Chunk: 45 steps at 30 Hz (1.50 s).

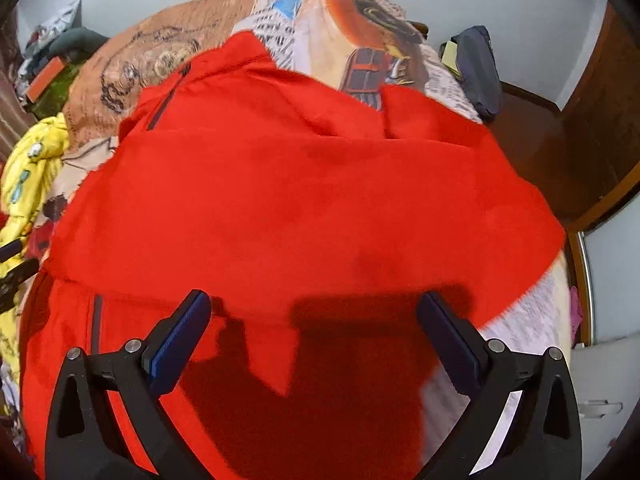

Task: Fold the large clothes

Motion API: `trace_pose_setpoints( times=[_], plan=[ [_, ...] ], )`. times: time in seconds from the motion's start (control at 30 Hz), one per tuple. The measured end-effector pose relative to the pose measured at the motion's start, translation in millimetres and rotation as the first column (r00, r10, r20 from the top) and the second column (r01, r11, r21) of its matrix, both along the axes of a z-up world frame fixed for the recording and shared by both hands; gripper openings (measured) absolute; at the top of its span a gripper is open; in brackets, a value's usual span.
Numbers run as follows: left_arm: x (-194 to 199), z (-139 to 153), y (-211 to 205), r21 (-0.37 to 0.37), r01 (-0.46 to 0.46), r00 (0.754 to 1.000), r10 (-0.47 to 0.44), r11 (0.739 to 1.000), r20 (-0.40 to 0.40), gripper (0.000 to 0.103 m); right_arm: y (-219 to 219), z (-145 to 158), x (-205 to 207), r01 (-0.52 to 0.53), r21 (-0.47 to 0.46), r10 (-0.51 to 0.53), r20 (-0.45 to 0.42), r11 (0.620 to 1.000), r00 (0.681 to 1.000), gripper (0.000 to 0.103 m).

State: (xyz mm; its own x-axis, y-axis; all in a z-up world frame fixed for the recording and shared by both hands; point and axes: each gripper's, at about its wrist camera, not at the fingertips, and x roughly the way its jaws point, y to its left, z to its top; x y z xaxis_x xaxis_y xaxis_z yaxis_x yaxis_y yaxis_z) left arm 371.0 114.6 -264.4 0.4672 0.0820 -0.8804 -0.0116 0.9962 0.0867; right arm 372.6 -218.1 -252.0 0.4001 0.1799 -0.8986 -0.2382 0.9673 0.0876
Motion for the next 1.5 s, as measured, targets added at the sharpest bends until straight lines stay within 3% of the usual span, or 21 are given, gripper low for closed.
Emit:
trace_pose_setpoints(
  times=[0.17,0.3,0.47,0.53,0.67,0.77,0.87,0.97,1.03,1.2,1.37,1.5],
  plan=[
    [15.9,8.1,-24.2,0.002,0.025,1.0,-0.025,1.0,0.017,0.078,-45.8,17.1,-6.2,0.065,0.012,-0.066,0.048,0.998,0.997,0.103],
    [29.1,9.6,-41.0,-0.001,0.04,0.999,-0.04,0.999,0.025,0.079,-94.8,17.5,5.5,0.196,0.088,-0.199,0.025,0.977,0.98,0.103],
    [41.9,5.7,-62.4,0.005,0.063,0.998,-0.063,0.998,0.022,0.079,-152.4,-3.4,32.7,0.38,0.273,-0.367,-0.102,0.884,0.925,0.101],
    [45.9,2.3,-68.0,0.001,0.072,0.997,-0.072,0.997,0.017,0.079,-164.7,-14.0,44.3,0.433,0.324,-0.407,-0.148,0.841,0.902,0.09],
    [51.1,-6.1,-74.2,-0.006,0.079,0.997,-0.079,0.997,0.004,0.079,-168.1,-33.4,64.3,0.473,0.372,-0.427,-0.204,0.799,0.881,0.081],
    [55.0,-15.1,-75.1,-0.017,0.074,0.997,-0.074,0.997,-0.01,0.08,-165.8,-41.7,79.1,0.477,0.369,-0.44,-0.186,0.797,0.879,0.076],
    [57.7,-20.3,-72.9,-0.043,0.051,0.999,-0.052,0.998,-0.006,0.086,-171.2,-46.7,86.8,0.496,0.346,-0.469,-0.165,0.796,0.868,0.065],
    [59.6,-23.7,-70.8,-0.064,0.026,1.0,-0.026,0.998,-0.003,0.093,-176.2,-47.5,90.9,0.527,0.319,-0.512,-0.136,0.788,0.848,0.045],
    [59.3,-25.6,-69.0,-0.075,0.012,1.0,-0.012,0.997,0.0,0.095,-180.2,-41.3,89.0,0.524,0.33,-0.519,-0.111,0.785,0.848,0.011],
    [59.9,-27.0,-65.5,-0.102,-0.006,1.0,0.005,0.995,-0.012,0.096,-191.4,-19.9,76.6,0.535,0.321,-0.551,-0.048,0.781,0.833,0.006],
    [58.0,-25.5,-69.1,-0.08,-0.004,1.0,0.003,0.997,-0.016,0.096,-206.7,7.7,50.4,0.553,0.315,-0.589,0.025,0.771,0.808,0.005],
    [55.6,-22.0,-72.9,-0.055,0.007,1.0,-0.008,0.998,-0.027,0.096,-195.4,35.3,34.6,0.503,0.292,-0.549,0.102,0.814,0.83,0.005]
  ],
)
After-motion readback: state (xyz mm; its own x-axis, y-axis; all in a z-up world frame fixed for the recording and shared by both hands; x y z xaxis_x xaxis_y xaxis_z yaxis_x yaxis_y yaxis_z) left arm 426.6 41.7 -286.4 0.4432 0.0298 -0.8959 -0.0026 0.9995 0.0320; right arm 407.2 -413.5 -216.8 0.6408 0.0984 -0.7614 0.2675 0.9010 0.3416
